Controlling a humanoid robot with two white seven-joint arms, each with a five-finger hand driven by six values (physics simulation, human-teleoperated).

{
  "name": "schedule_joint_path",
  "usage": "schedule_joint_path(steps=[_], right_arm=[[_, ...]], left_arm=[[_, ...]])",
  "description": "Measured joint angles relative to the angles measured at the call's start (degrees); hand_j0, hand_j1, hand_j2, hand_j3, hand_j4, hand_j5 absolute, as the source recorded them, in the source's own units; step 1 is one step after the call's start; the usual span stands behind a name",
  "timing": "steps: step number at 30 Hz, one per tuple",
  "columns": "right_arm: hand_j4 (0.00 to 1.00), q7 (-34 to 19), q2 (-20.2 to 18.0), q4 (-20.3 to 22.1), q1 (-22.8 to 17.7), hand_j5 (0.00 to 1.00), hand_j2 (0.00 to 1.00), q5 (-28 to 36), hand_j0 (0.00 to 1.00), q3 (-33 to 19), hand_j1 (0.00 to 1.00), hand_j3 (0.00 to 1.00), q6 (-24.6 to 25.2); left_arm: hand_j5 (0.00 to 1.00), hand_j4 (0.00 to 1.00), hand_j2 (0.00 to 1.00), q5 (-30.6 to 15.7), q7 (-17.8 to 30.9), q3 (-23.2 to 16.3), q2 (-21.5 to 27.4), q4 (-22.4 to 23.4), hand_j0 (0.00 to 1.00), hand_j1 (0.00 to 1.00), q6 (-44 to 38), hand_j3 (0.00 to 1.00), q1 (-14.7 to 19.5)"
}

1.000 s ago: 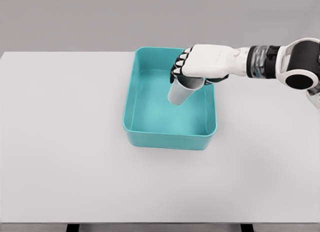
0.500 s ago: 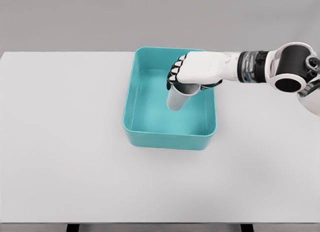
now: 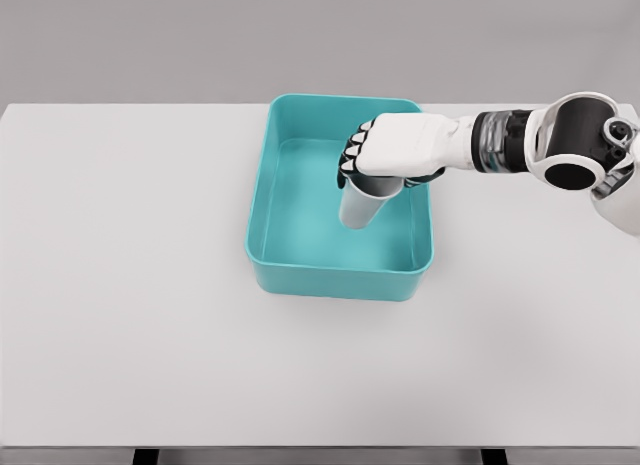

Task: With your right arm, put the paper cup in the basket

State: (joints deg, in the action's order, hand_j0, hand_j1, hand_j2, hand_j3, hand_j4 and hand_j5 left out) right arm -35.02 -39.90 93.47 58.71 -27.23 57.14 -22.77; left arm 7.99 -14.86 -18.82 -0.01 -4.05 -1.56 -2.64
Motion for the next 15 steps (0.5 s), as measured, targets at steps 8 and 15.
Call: schedule_joint_path(steps=[8,15], right_arm=[[0.74,0.0,0.7,-0.7,0.1,0.74,0.74,-0.6,0.74,0.8,0.74,0.74,0.0],[0.75,0.0,0.9,-0.8,0.4,0.75,0.75,-0.9,0.75,1.0,0.75,0.75,0.0]], left_arm=[[1.00,1.00,1.00,0.0,0.0,0.0,0.0,0.0,1.00,1.00,0.0,1.00,0.0],[1.00,1.00,1.00,0.0,0.0,0.0,0.0,0.0,1.00,1.00,0.0,1.00,0.0]])
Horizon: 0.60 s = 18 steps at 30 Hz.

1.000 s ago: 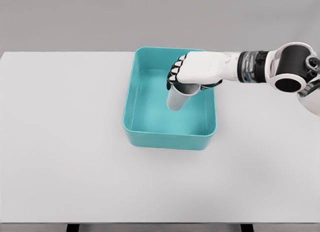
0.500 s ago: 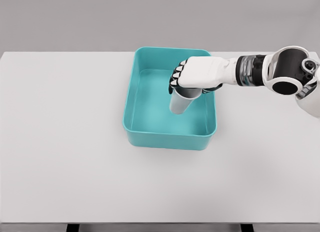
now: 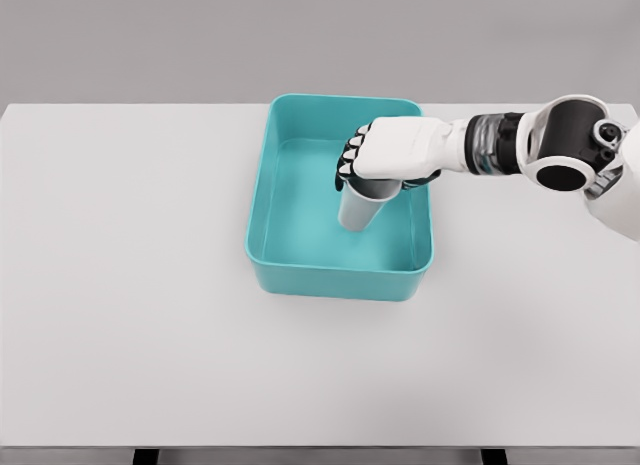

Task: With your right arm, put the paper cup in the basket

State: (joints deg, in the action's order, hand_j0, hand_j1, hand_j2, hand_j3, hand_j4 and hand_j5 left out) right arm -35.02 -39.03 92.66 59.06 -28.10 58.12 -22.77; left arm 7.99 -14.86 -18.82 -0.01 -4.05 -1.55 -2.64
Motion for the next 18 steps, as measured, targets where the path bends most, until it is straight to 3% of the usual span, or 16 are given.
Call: schedule_joint_path(steps=[18], right_arm=[[0.77,0.0,0.2,-0.7,0.0,0.77,0.77,-0.1,0.77,1.1,0.77,0.77,0.0]], left_arm=[[1.00,1.00,1.00,0.0,0.0,0.0,0.0,0.0,1.00,1.00,0.0,1.00,0.0]])
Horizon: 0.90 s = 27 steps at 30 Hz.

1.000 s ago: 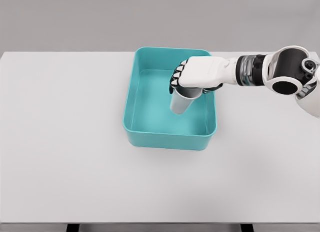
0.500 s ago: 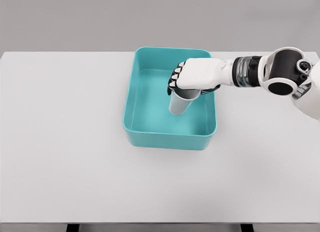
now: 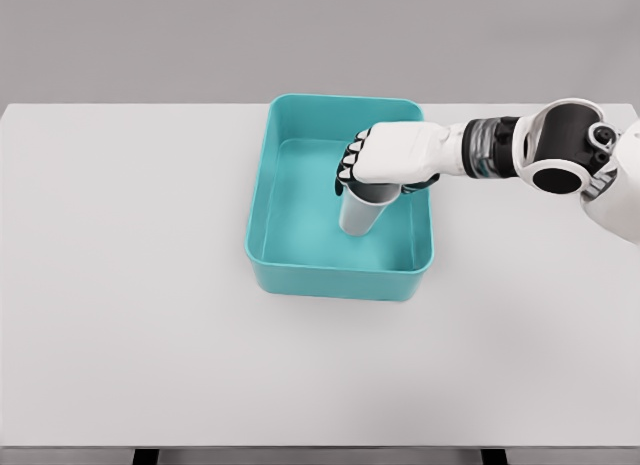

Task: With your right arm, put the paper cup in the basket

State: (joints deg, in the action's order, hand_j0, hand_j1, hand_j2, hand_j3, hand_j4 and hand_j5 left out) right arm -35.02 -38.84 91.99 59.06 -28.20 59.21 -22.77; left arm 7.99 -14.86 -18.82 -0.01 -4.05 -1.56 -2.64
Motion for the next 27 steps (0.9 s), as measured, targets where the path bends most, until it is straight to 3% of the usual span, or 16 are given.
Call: schedule_joint_path(steps=[4,27], right_arm=[[0.99,0.0,0.1,-0.1,0.0,0.99,0.99,-0.1,0.99,0.0,0.99,0.99,0.0],[1.00,0.0,0.0,0.4,0.1,1.00,1.00,-1.2,1.00,0.0,1.00,1.00,-0.2]], left_arm=[[1.00,1.00,1.00,0.0,0.0,0.0,0.0,0.0,1.00,1.00,0.0,1.00,0.0],[1.00,1.00,1.00,0.0,0.0,0.0,0.0,0.0,1.00,1.00,0.0,1.00,0.0]])
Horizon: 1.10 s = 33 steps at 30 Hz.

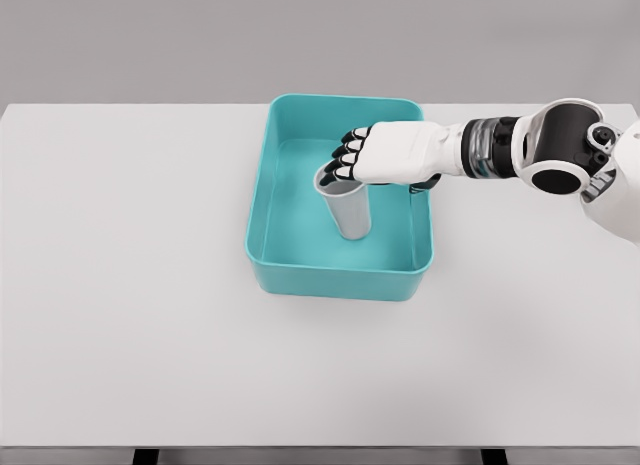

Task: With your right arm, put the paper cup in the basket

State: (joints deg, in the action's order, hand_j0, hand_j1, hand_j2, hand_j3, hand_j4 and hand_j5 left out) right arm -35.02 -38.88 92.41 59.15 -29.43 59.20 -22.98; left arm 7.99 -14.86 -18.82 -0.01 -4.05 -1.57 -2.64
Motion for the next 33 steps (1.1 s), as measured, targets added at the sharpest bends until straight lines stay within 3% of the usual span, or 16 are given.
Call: schedule_joint_path(steps=[15,29,33], right_arm=[[1.00,0.0,-1.4,0.7,1.4,1.00,1.00,0.0,1.00,-0.8,1.00,1.00,-0.4],[1.00,0.0,-3.2,1.4,1.1,1.00,1.00,0.3,1.00,-4.6,1.00,1.00,-0.4],[1.00,0.0,-3.7,1.0,0.4,1.00,1.00,0.8,1.00,-8.4,1.00,1.00,-0.1]], left_arm=[[1.00,1.00,1.00,0.0,0.0,0.0,0.0,0.0,1.00,1.00,0.0,1.00,0.0],[1.00,1.00,1.00,0.0,0.0,0.0,0.0,0.0,1.00,1.00,0.0,1.00,0.0],[1.00,1.00,1.00,0.0,0.0,0.0,0.0,0.0,1.00,1.00,0.0,1.00,0.0]])
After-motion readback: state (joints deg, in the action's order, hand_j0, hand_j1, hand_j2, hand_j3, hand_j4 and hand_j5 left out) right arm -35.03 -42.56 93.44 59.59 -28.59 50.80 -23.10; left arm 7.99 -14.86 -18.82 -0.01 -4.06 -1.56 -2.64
